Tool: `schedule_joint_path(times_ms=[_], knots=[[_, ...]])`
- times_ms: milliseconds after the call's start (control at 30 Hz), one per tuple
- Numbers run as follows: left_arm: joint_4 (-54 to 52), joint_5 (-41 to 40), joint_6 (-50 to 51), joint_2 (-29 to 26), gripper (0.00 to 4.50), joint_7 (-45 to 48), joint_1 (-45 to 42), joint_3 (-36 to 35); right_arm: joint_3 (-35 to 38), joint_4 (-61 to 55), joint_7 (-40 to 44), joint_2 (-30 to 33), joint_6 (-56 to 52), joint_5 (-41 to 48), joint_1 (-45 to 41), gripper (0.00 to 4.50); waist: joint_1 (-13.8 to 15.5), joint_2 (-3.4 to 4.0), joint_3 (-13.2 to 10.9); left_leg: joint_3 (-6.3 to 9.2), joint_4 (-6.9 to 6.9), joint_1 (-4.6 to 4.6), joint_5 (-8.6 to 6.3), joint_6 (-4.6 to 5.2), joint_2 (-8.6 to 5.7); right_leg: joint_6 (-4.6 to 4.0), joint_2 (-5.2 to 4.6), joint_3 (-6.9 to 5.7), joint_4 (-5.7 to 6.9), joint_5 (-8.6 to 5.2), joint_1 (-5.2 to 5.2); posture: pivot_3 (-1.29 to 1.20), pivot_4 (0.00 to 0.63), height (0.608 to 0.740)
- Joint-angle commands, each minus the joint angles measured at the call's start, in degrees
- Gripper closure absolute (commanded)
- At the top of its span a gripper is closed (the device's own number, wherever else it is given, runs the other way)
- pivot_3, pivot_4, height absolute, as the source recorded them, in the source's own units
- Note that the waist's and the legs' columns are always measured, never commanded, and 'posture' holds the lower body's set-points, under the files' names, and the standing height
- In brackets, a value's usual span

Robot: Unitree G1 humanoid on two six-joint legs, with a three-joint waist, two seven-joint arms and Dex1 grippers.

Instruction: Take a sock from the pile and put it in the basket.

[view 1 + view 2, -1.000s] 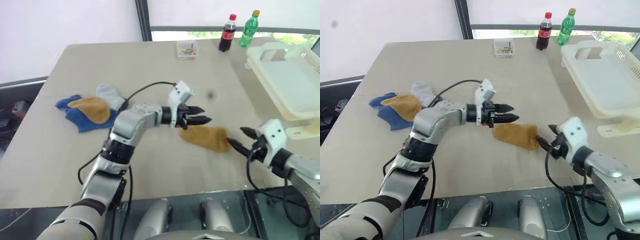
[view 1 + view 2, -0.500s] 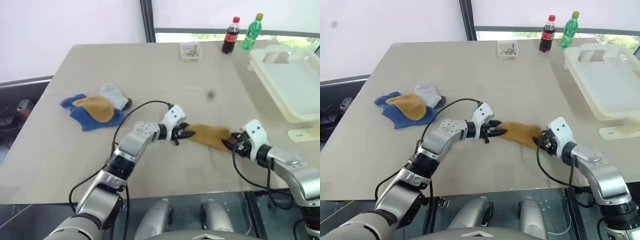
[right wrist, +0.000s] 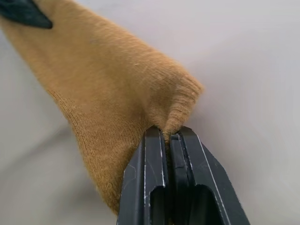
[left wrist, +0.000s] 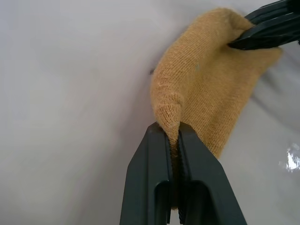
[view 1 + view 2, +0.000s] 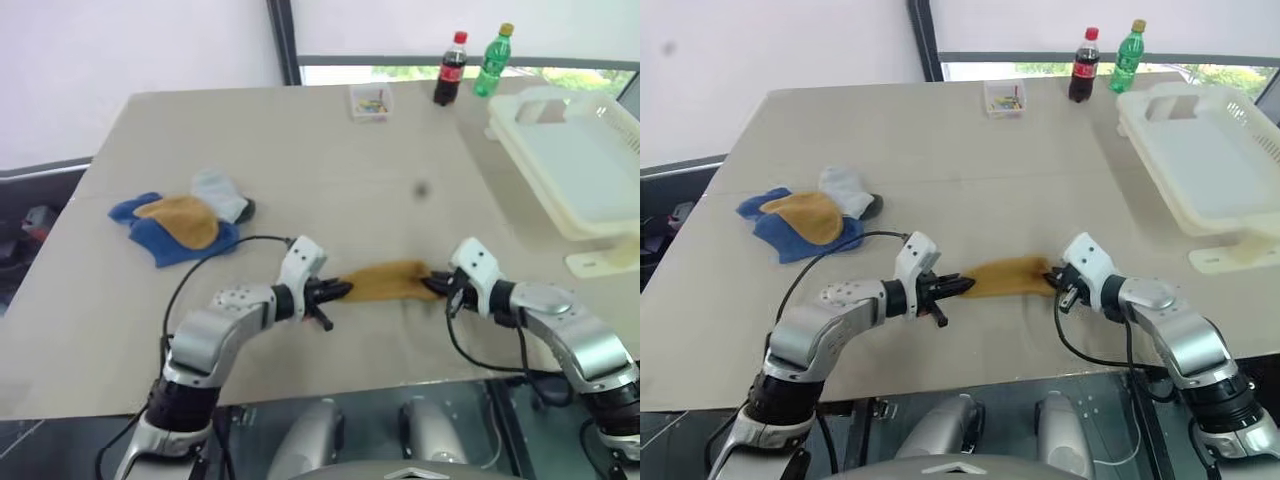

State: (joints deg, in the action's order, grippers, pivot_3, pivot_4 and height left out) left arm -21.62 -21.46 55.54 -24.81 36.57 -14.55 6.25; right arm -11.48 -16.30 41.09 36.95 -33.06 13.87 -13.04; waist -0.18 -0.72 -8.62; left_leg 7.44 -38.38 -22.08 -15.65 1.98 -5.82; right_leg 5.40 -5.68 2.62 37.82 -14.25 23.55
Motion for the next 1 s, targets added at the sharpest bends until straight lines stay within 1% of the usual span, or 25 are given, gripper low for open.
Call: schedule_joint_path(times_ms=[33,100,133,167,200,267,367,500,567,667,767,867,1000], knots=[[-0.6,0.8,-1.2,-0.1,4.5,-2.1,0.0,0.1,-1.3,3.4,1.8,0.5,2.6,-2.5,-2.3,4.44,0.0,0.0,0.0,-0.04,-0.01,0.01,0.0,0.0,-0.02,0.0,-0.02,0.03,-0.01,0.0,-0.01,0.0,0.15,0.74],[1.3,0.3,-1.1,0.9,3.78,-2.7,-0.9,0.2,-1.4,5.2,2.5,0.3,3.3,-2.8,-3.1,3.79,0.0,0.0,0.0,-0.02,0.0,0.02,0.0,0.0,-0.02,0.0,-0.01,0.02,-0.01,0.0,-0.01,0.0,0.15,0.74],[1.8,0.0,-1.2,1.0,3.49,-2.4,-1.4,0.4,-1.5,5.6,3.4,0.7,3.6,-2.9,-3.2,3.49,0.0,-0.01,0.0,-0.02,0.0,0.02,0.0,0.0,-0.02,0.0,-0.01,0.02,-0.01,0.0,-0.01,0.0,0.15,0.74],[2.1,0.1,-1.6,0.8,3.07,-2.2,-1.7,0.8,-1.5,5.6,4.1,1.2,4.2,-3.1,-3.1,3.04,0.0,-0.01,0.0,-0.02,0.0,0.04,0.0,0.0,-0.01,0.0,0.0,0.01,0.0,0.0,-0.02,0.0,0.15,0.74],[2.2,0.1,-2.0,0.7,2.81,-2.1,-1.8,0.8,-1.0,5.3,4.1,1.4,4.5,-3.2,-2.9,2.7,0.0,0.0,0.0,-0.01,0.0,0.04,0.0,-0.01,0.0,0.0,0.0,0.0,0.01,0.0,-0.03,0.0,0.15,0.74],[1.9,0.3,-3.6,0.5,1.97,-2.7,-1.4,-0.4,0.5,3.6,3.9,2.2,5.3,-3.3,-2.0,1.86,0.0,0.0,0.0,-0.01,0.02,0.04,0.0,-0.01,0.0,0.0,0.0,0.01,0.0,0.0,-0.02,0.0,0.15,0.74],[1.1,1.7,-9.3,0.2,0.63,-4.0,0.1,-2.9,4.1,0.2,3.7,2.4,7.4,-1.8,-0.3,0.49,-0.1,-0.01,0.0,-0.01,0.04,-0.01,-0.01,-0.01,0.0,-0.01,-0.01,0.02,-0.03,0.0,0.0,0.0,0.15,0.74],[1.2,8.1,-21.2,0.6,0.63,-10.9,1.0,-6.6,10.1,-5.6,4.9,1.7,12.7,2.6,1.9,0.49,-0.1,0.0,0.0,-0.01,0.08,-0.07,-0.01,-0.01,0.01,-0.01,-0.03,0.03,-0.07,0.0,0.05,0.0,0.15,0.74],[1.3,11.5,-23.4,1.1,0.63,-15.9,0.0,-7.9,11.4,-7.3,5.5,1.7,14.7,3.4,2.2,0.49,0.1,0.0,0.0,-0.01,0.07,-0.06,0.0,-0.01,0.01,0.0,-0.02,0.02,-0.09,0.0,0.03,0.0,0.15,0.74],[2.1,16.9,-23.6,0.9,0.63,-22.5,-1.2,-9.2,12.2,-9.0,5.8,1.5,16.1,4.4,1.8,0.49,0.6,-0.02,0.0,-0.02,0.06,-0.03,-0.01,-0.01,0.0,0.0,-0.02,0.0,-0.11,0.0,0.01,0.0,0.15,0.74],[3.6,22.6,-21.3,0.3,0.63,-29.3,-0.9,-10.9,11.9,-9.4,5.5,0.6,17.1,4.9,0.6,0.49,0.8,-0.01,0.0,-0.02,0.08,-0.05,-0.01,-0.01,0.0,0.0,-0.01,0.01,-0.11,0.0,0.02,0.0,0.15,0.74],[4.9,24.3,-21.1,0.7,0.63,-31.6,-0.1,-11.8,11.1,-9.0,6.2,0.2,18.7,4.6,-0.2,0.49,0.8,-0.03,0.0,-0.02,0.08,-0.06,-0.01,-0.01,0.0,0.0,0.0,0.02,-0.11,0.0,0.03,0.0,0.15,0.74],[4.7,24.2,-19.3,2.3,0.63,-33.6,0.5,-14.6,9.2,-8.3,8.8,1.0,21.5,3.4,-1.1,0.49,1.0,-0.06,0.0,0.01,0.07,-0.09,-0.01,0.0,-0.01,0.0,-0.02,-0.04,-0.15,0.0,0.03,0.0,0.15,0.74]])
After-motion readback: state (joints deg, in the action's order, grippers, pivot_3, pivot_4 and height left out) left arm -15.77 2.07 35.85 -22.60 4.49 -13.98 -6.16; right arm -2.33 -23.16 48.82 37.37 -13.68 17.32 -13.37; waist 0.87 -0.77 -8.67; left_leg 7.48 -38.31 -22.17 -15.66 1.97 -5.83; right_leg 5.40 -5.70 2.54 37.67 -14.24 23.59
